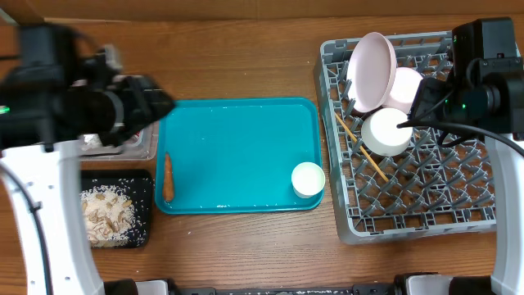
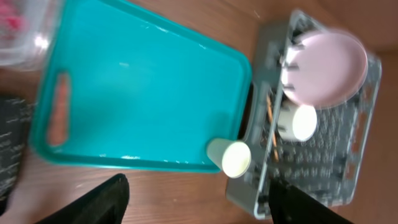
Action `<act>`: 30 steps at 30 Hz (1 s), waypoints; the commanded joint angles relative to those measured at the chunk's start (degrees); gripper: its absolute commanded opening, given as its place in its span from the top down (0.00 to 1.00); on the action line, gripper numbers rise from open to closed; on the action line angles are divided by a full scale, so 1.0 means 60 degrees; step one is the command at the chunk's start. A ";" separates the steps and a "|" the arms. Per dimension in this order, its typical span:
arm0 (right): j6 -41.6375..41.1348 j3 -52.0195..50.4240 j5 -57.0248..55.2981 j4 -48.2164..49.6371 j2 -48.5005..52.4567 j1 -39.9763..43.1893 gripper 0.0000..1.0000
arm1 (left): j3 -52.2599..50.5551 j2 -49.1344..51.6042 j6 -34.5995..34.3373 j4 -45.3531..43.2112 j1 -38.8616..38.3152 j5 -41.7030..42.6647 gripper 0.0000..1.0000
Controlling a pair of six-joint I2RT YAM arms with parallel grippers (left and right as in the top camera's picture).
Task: Sort waste into correct bins and load items into the dishwasher
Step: 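Reach the left gripper over the tray to the white paper cup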
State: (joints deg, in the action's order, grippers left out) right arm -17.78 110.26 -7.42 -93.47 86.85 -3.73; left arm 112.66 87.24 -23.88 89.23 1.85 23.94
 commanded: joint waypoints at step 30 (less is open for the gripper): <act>-0.0015 0.0127 0.0036 -0.0124 -0.0098 0.0047 0.23 | -0.1566 0.5952 -0.2284 -0.2841 -0.6448 -0.1570 0.60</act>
State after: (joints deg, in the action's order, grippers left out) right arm -17.82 110.26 -7.31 -94.35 86.85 -3.75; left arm 103.63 120.44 -37.43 72.16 -36.88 12.47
